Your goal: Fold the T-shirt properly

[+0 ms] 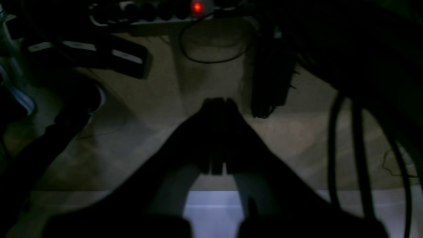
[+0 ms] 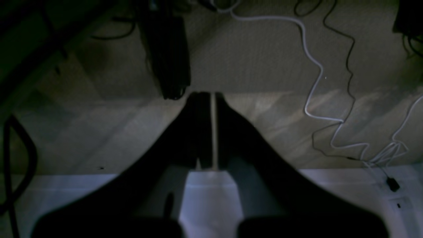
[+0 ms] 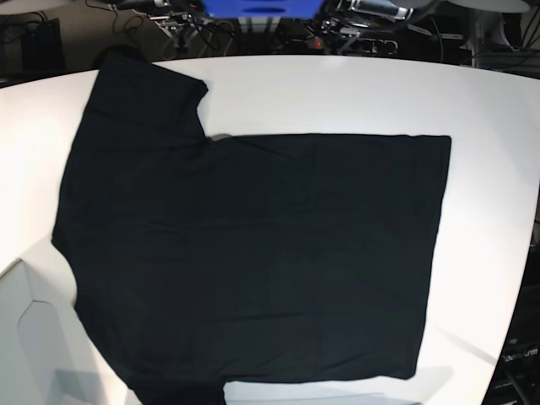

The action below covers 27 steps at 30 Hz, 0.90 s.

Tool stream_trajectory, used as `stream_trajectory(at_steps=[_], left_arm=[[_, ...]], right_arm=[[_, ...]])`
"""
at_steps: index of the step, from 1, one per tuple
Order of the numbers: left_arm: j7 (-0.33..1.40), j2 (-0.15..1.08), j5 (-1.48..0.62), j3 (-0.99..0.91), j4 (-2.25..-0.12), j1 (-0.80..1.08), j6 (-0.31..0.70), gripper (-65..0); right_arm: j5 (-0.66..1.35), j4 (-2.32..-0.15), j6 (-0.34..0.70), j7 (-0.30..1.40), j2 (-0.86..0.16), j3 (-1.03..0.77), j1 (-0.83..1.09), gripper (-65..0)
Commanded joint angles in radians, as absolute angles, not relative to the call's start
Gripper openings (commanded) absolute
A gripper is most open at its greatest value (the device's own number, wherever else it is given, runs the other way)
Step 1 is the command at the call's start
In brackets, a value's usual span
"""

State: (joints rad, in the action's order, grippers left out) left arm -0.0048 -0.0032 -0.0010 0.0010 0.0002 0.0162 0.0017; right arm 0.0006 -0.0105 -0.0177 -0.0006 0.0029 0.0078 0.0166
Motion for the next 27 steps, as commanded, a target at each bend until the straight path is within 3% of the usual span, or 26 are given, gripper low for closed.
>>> stream_trajectory(at_steps=[1,27], left_arm=[[-0.008,-0.001,0.001,0.001,0.0,0.016,-0.004,-64.7],[0.001,0.004,0.001,0.004,0.0,0.051,0.002,-64.9]], right_arm=[[0.002,-0.01,0.005,0.002,0.004,0.01,0.033,-65.0],[0.002,-0.012,0.005,0.007,0.004,0.012,0.058,-65.0]])
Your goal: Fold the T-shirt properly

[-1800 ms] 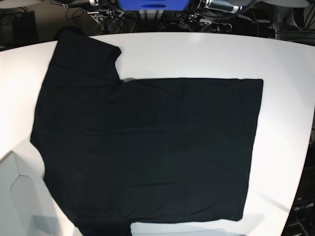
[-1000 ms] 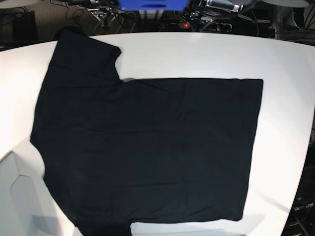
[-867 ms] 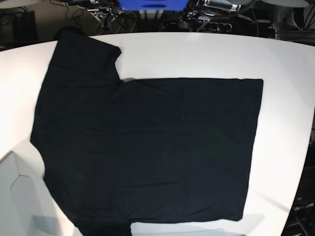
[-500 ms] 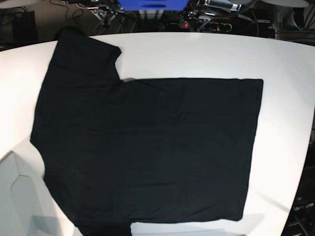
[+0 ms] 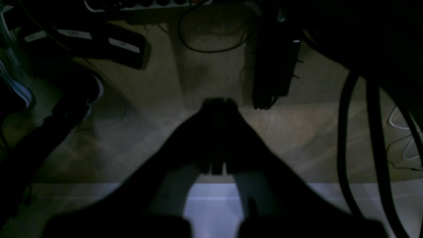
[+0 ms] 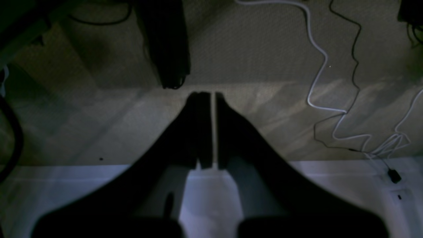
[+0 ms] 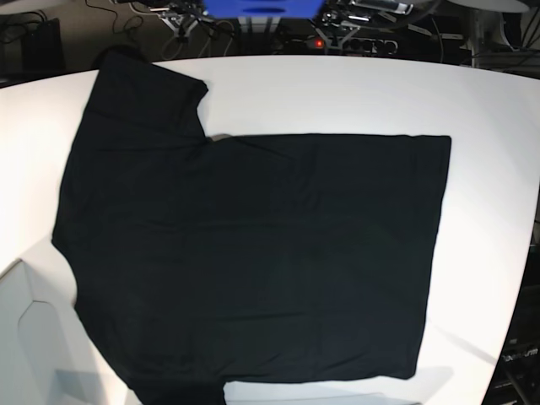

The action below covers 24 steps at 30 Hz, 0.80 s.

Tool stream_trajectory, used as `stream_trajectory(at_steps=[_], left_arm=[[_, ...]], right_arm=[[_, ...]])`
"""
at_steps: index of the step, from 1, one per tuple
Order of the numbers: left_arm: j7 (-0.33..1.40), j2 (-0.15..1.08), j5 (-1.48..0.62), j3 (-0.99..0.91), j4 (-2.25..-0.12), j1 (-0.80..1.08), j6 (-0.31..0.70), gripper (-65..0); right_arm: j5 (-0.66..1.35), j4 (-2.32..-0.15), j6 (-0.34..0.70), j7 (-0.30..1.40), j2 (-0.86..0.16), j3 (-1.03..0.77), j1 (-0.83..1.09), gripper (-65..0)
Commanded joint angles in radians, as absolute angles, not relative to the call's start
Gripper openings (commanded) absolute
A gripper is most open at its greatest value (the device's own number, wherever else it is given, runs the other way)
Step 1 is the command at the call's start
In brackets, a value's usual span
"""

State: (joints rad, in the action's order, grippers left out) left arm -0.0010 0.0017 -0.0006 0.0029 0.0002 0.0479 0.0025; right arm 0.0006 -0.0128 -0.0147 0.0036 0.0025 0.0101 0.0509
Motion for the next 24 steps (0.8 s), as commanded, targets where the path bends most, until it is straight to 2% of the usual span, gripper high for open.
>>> stream_trajectory(at_steps=[1,7,13,24], left_arm=[[0.001,0.004,0.001,0.002,0.0,0.051,0.002,-64.9],[0.001,0.007,0.001,0.002,0.0,0.051,0.002,-64.9],[-0.005,0.008,0.001,0.002,-0.015,0.082,0.002,-64.9],[0.002,0.068,0.001,0.002,-0.378,0.312,0.004,-64.9]], right_arm=[[0.002,-0.012,0.005,0.005,0.004,0.012,0.061,-65.0],[0.002,-0.099,0.004,0.027,0.005,0.012,0.113,-65.0],[0.002,-0.32,0.004,0.147,0.007,0.012,0.202,-65.0],[0.002,-0.731,0.004,0.239,0.008,0.012,0.427,-65.0]])
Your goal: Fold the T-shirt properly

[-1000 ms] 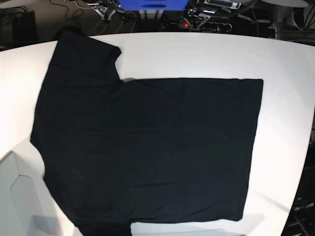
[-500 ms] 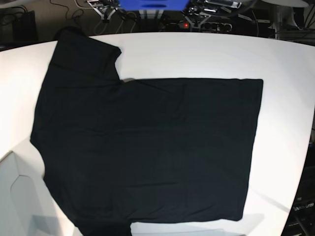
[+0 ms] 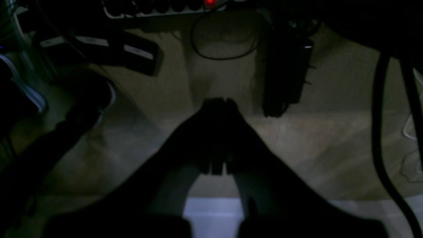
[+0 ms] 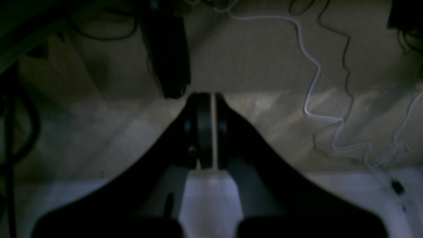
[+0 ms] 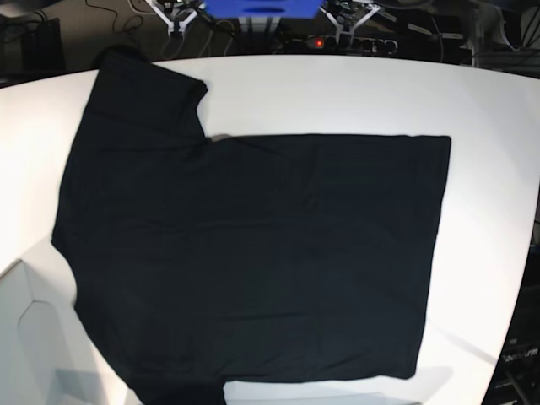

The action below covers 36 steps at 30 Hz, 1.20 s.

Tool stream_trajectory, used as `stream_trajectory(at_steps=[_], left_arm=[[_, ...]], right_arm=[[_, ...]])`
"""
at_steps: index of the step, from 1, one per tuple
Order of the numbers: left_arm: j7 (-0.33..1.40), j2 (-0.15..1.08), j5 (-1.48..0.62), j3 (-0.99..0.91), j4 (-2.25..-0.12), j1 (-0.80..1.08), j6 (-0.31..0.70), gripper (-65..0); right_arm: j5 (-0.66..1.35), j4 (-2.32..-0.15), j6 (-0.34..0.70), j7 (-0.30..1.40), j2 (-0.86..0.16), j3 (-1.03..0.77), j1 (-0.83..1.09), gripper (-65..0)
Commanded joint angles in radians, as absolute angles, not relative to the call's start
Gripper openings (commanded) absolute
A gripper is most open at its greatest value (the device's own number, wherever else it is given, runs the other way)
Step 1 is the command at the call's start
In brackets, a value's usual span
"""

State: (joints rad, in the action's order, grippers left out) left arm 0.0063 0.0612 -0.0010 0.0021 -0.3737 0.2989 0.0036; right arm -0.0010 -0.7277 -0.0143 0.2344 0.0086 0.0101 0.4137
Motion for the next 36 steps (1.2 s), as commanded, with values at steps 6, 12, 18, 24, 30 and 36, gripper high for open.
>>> stream_trajectory(at_steps=[6,12,18,24,30,36], left_arm=[[0.001,0.114,-0.001,0.001,-0.619,0.475,0.004,-64.9],[0.001,0.133,-0.001,0.001,-0.918,0.661,0.004,-64.9],[0.001,0.16,-0.001,0.001,-1.164,0.794,0.002,-64.9],[-0.001,0.188,-0.001,-0.001,-1.294,0.874,-0.001,-64.9],[-0.001,0.197,-0.001,-0.001,-1.382,0.918,-0.001,-64.9],[-0.002,0.197,-0.001,-0.001,-1.409,0.931,-0.001,-64.9]], right_arm=[[0.002,-0.958,0.004,0.237,0.007,0.012,0.578,-65.0],[0.002,-1.153,0.004,0.237,0.007,0.013,0.705,-65.0],[0.002,-1.316,0.004,0.237,0.005,0.013,0.811,-65.0],[0.002,-1.471,0.004,0.237,0.002,0.013,0.909,-65.0],[0.002,-1.587,0.004,0.237,0.001,0.013,0.969,-65.0],[0.002,-1.61,0.004,0.239,0.001,0.013,0.981,-65.0]])
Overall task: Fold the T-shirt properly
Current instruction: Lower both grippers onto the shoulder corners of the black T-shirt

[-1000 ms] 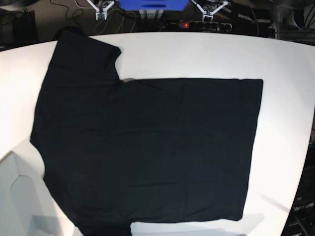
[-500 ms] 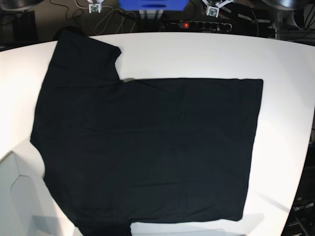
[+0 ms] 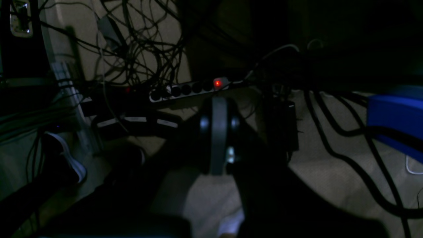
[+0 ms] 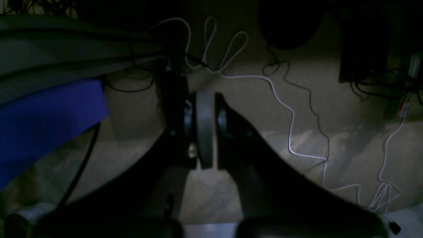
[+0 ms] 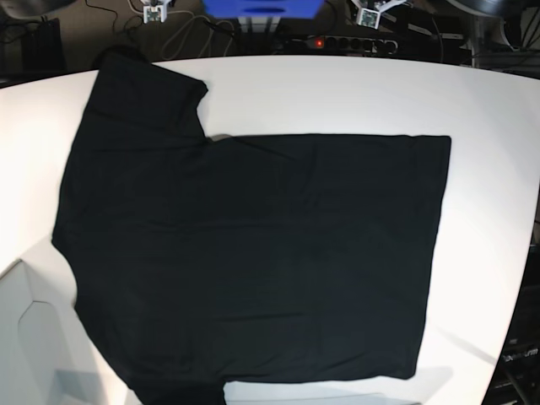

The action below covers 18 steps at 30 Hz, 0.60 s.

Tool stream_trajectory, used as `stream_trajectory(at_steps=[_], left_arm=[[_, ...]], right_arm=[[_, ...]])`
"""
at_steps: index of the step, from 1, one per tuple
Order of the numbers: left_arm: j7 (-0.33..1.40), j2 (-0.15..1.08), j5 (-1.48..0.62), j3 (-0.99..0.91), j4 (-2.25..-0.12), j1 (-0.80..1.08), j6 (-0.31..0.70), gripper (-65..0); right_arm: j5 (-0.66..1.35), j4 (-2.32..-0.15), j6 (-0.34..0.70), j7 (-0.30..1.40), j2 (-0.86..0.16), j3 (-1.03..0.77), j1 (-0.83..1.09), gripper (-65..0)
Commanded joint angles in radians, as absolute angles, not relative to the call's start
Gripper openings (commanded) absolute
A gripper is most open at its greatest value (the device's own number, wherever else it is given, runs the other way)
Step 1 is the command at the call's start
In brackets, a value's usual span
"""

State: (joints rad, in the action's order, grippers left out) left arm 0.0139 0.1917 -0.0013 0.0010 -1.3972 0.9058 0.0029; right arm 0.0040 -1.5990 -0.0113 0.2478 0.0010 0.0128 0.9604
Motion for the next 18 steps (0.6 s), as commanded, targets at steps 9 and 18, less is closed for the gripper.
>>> stream_trajectory(at_steps=[9,18], left_arm=[[-0.007,0.197,-0.001,-0.019,-1.428,0.947,-0.001,-64.9],[-0.001,0.194,-0.001,-0.113,-1.52,0.983,0.002,-64.9]], right_arm=[[0.002,-1.61,0.004,0.239,0.001,0.012,0.986,-65.0],[0.002,-1.707,0.004,0.239,0.001,0.012,1.026,-65.0]])
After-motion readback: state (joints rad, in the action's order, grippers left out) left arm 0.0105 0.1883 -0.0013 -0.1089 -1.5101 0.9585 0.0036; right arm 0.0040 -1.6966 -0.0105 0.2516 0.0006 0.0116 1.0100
